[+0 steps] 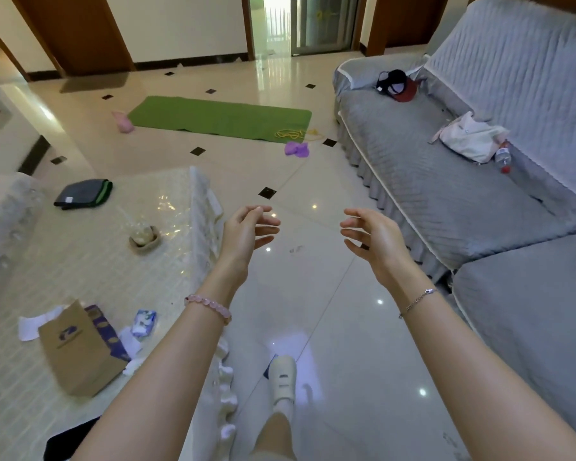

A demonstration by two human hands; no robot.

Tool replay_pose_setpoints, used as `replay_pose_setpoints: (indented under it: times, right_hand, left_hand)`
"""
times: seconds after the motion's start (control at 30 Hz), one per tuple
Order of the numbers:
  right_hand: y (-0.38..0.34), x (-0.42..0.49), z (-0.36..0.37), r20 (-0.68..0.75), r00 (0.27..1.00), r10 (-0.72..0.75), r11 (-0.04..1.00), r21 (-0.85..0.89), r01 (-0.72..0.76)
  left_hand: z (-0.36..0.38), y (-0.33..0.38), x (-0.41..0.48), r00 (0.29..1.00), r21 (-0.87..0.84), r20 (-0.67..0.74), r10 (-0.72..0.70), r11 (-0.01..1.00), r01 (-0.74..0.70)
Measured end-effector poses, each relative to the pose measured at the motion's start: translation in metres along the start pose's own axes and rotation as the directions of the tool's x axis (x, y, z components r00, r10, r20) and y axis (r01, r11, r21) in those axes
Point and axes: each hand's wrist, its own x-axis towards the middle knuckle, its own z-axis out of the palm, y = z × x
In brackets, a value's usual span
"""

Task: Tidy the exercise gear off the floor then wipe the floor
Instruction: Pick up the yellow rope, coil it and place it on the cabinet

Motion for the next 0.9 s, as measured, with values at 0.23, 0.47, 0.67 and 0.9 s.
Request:
replay_pose_setpoints:
  times: [0.23, 0.47, 0.67, 0.9]
  right_hand:
    - [-0.025, 0.116, 0.035, -0.015, 1.0, 0.019, 1.0, -0.008, -0.02]
    - [-0.066, 0.239, 0.079, -0.019, 1.0, 0.003, 1.0, -0.015, -0.003]
    - [-0.085, 0.335, 0.105, 0.001, 1.0, 0.023, 0.999, -0.031, -0.023]
    - [-0.109, 0.47, 0.138, 0.061, 0.997, 0.043, 0.998, -0.041, -0.041]
  left_hand:
    - [0.016, 0.014, 0.125, 0.999, -0.033, 0.035, -0.031, 0.999, 0.032]
    - [0.023, 0.048, 0.258, 0.999, -0.038, 0.022, -0.028, 0.999, 0.029]
    - [0.024, 0.054, 0.348, 0.999, -0.056, -0.011, -0.036, 0.998, 0.035]
    - [0.041, 0.06, 0.475, 0.997, -0.039, -0.066, -0.047, 0.998, 0.044]
